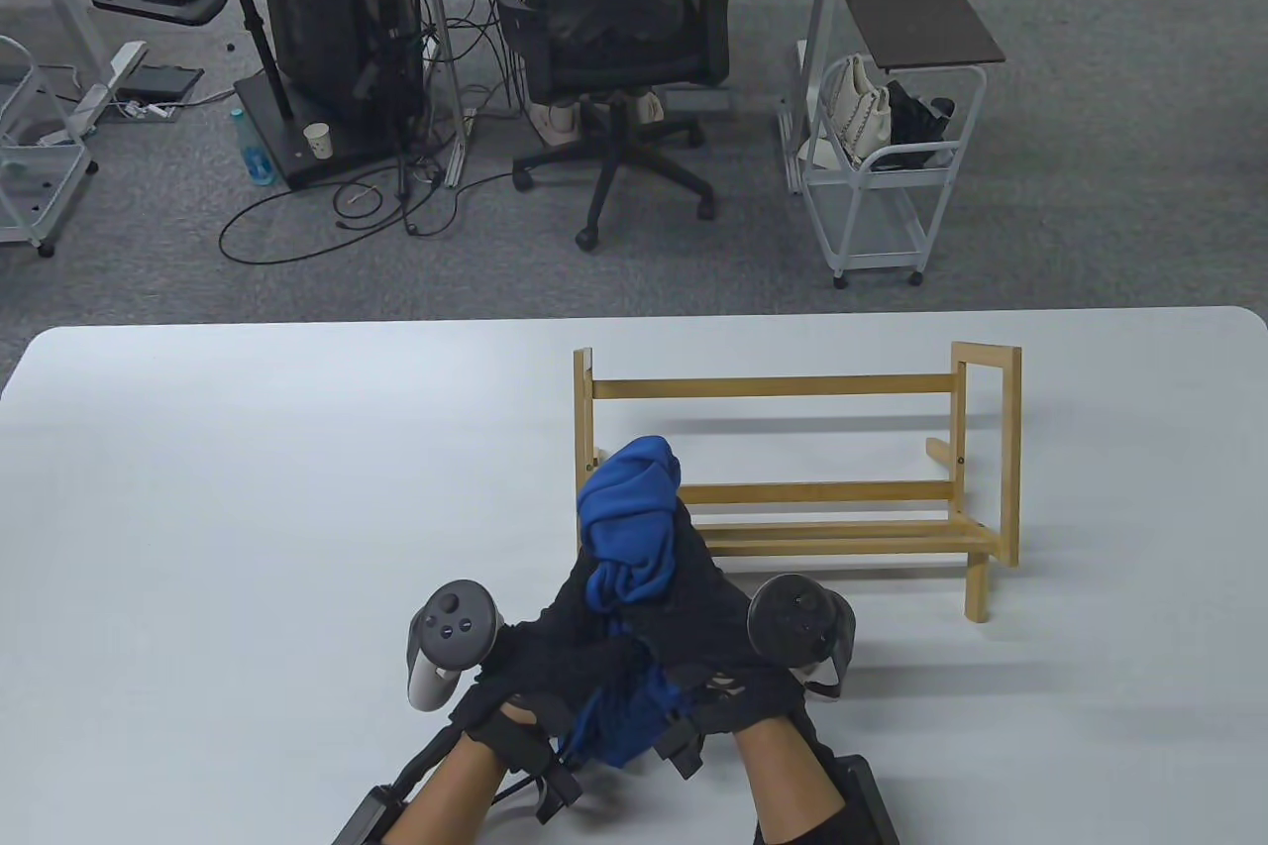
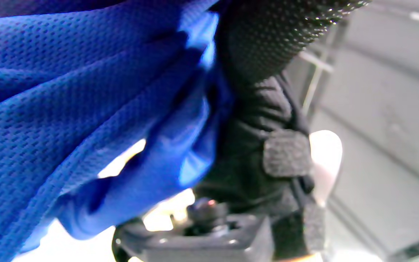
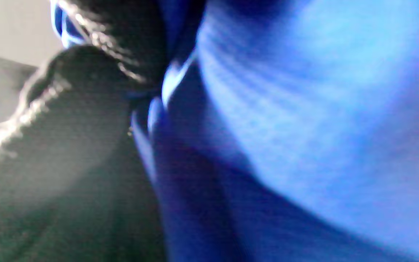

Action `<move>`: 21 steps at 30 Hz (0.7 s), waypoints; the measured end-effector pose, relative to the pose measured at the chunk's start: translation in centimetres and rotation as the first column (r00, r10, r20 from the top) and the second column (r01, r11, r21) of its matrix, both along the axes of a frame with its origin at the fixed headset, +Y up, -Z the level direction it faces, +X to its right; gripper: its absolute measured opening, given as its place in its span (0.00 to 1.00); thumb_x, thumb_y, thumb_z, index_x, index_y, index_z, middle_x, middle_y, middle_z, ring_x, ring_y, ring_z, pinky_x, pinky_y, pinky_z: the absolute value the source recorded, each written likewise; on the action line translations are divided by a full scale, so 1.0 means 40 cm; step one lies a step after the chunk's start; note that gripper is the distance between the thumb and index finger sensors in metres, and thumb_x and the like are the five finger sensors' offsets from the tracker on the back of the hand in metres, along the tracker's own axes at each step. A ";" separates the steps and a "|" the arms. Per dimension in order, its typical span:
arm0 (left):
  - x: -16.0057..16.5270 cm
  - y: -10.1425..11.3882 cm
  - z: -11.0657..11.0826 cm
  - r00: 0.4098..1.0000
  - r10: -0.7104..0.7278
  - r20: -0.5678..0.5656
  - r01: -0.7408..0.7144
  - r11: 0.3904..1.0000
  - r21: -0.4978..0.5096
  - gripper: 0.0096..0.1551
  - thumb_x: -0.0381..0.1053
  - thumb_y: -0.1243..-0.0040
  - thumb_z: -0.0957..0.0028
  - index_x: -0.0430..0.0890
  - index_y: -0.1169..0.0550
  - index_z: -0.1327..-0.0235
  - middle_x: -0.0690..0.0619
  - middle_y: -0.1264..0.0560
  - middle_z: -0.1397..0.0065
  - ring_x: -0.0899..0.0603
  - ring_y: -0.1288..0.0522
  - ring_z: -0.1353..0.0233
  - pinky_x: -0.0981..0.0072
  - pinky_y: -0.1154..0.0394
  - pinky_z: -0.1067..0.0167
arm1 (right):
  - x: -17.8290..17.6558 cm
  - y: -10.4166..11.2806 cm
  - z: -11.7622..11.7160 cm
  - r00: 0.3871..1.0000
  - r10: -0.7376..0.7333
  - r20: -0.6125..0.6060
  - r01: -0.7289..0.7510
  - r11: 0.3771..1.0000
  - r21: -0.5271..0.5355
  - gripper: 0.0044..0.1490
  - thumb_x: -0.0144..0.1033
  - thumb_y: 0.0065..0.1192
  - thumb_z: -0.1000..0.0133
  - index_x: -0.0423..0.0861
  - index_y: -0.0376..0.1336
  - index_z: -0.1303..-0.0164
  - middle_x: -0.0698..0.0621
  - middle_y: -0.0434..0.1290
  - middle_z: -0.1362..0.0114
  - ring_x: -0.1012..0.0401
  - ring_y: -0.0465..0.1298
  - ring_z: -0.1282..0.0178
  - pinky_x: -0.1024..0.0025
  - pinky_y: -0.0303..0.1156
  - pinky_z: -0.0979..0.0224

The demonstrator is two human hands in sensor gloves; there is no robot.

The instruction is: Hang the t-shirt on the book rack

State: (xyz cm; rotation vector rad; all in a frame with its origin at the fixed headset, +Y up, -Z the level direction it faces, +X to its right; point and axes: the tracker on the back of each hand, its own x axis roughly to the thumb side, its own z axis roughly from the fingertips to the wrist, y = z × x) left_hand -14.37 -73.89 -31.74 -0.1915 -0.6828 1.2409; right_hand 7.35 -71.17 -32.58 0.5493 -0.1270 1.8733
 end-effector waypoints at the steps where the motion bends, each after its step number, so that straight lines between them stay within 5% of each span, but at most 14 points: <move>1: -0.003 0.002 0.001 1.000 -0.005 -0.004 0.005 1.000 0.000 0.50 0.55 0.39 0.37 0.62 0.60 0.19 0.43 0.48 0.13 0.34 0.32 0.20 0.40 0.29 0.30 | 0.002 -0.001 -0.002 1.000 -0.016 0.000 0.016 1.000 -0.007 0.57 0.40 0.73 0.42 0.55 0.37 0.16 0.32 0.53 0.19 0.39 0.74 0.37 0.46 0.75 0.35; 21: -0.076 0.036 0.011 0.998 0.011 -0.070 -0.007 0.999 0.053 0.42 0.59 0.41 0.35 0.60 0.50 0.16 0.41 0.40 0.16 0.35 0.28 0.22 0.40 0.28 0.32 | 0.008 0.024 0.009 0.995 -0.074 0.063 0.071 0.996 0.054 0.52 0.37 0.74 0.42 0.57 0.43 0.17 0.33 0.58 0.22 0.42 0.77 0.42 0.49 0.77 0.39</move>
